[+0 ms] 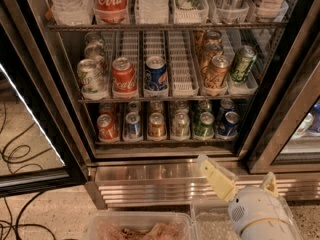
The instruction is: Pick pepsi can from bottom shelf of fridge
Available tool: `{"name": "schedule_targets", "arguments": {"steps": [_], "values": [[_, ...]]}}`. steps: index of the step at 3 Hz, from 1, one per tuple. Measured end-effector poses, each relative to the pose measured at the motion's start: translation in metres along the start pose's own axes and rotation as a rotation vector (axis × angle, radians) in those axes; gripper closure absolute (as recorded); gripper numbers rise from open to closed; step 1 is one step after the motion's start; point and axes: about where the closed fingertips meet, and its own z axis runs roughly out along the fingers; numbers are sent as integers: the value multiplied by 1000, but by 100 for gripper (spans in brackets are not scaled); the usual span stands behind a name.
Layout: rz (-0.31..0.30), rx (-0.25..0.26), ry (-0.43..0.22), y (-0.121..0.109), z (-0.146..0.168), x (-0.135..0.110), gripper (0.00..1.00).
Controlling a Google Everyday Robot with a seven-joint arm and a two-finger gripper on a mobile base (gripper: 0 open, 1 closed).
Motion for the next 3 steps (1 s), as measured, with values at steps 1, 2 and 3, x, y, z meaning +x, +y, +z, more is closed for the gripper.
{"name": "schedule_targets", "arguments": {"steps": [1,2,3], "values": [[-55,-16,-111,-20,9,10,0],[-60,-54,-201,-43,21,19,0],[-61,-105,-266,-47,33,27,0]]}}
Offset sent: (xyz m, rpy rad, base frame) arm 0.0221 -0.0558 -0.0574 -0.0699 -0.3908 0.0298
